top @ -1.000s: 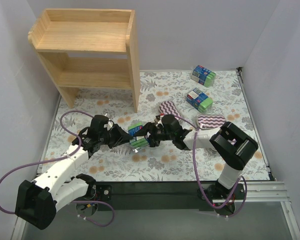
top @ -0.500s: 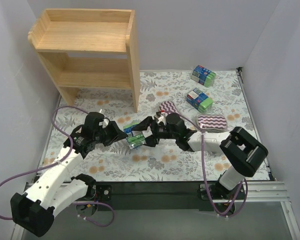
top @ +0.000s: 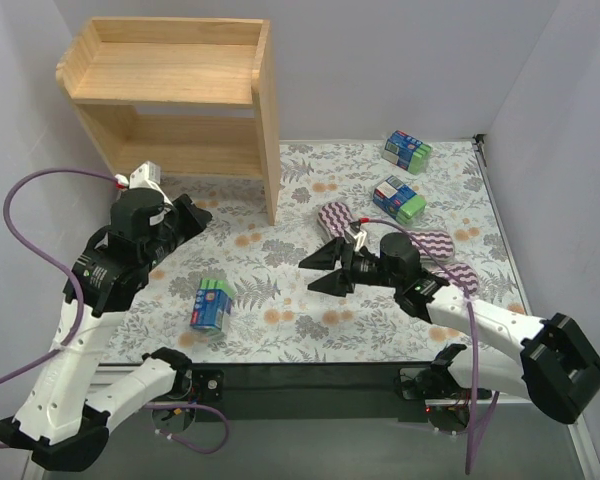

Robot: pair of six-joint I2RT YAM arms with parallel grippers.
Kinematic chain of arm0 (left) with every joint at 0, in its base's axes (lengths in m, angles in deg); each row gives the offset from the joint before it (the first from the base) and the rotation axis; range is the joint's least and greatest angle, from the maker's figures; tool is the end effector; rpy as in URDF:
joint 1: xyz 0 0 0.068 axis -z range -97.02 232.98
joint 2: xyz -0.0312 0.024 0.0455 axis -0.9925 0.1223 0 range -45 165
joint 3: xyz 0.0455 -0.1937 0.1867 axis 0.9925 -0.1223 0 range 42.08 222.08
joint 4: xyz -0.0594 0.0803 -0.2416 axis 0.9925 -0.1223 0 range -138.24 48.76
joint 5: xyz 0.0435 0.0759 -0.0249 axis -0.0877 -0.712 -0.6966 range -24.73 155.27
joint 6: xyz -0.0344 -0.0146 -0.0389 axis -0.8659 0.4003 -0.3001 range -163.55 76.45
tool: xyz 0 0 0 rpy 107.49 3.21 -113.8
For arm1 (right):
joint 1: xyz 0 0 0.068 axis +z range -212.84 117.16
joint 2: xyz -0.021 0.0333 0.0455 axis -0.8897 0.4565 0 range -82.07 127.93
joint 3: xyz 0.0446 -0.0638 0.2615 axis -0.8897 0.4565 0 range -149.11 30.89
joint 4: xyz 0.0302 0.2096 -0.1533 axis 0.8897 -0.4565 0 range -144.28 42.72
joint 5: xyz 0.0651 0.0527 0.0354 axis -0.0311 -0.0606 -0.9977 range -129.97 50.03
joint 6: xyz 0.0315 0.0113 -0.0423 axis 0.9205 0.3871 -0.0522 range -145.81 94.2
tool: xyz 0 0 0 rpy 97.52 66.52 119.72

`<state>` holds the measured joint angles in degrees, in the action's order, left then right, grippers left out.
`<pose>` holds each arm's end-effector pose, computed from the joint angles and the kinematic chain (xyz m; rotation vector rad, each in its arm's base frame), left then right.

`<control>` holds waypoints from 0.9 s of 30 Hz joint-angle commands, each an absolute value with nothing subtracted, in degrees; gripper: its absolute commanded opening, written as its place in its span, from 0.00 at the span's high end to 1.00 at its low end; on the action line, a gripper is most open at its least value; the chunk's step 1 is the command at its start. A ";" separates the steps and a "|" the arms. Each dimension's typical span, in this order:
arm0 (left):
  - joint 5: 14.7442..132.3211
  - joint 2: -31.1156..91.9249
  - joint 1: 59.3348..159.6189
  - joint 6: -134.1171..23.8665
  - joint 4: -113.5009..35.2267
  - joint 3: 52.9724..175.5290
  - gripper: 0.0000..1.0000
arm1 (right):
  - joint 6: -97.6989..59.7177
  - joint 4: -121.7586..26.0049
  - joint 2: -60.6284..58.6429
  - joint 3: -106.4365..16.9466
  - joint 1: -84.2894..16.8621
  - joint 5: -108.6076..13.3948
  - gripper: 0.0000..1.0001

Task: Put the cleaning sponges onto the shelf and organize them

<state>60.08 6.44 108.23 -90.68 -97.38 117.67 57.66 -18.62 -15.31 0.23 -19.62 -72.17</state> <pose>0.1346 -0.0600 0.4169 -0.4709 2.1452 -0.6385 0.1709 0.1867 0.2467 0.2268 2.1925 1.9533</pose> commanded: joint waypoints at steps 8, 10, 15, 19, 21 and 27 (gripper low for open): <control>58.67 10.28 108.38 -84.58 -100.46 118.04 1.00 | 30.25 -55.67 -21.43 -8.46 -21.09 -72.50 0.01; 59.29 7.93 108.38 -86.52 -101.71 111.47 1.00 | 25.98 -63.32 -20.29 -11.81 -21.09 -69.69 0.01; 56.50 -1.66 108.38 -94.24 -103.02 104.40 1.00 | 19.03 -67.84 -12.22 -21.04 -14.00 -65.46 0.01; 52.37 -3.52 108.38 -97.16 -108.02 109.82 0.95 | 20.77 -67.85 -0.20 -29.12 -6.53 -58.98 0.01; 50.87 -3.25 108.38 -99.08 -109.96 112.29 0.88 | 22.17 -68.02 6.47 -35.69 -2.66 -57.11 0.01; 50.59 -5.80 108.38 -103.57 -112.60 115.20 0.62 | 26.31 -69.69 21.78 -50.30 2.63 -51.84 0.01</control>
<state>52.41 -5.04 108.23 -99.49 -108.37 114.22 24.43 -67.40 17.89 -44.79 1.12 -56.43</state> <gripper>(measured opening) 0.363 0.987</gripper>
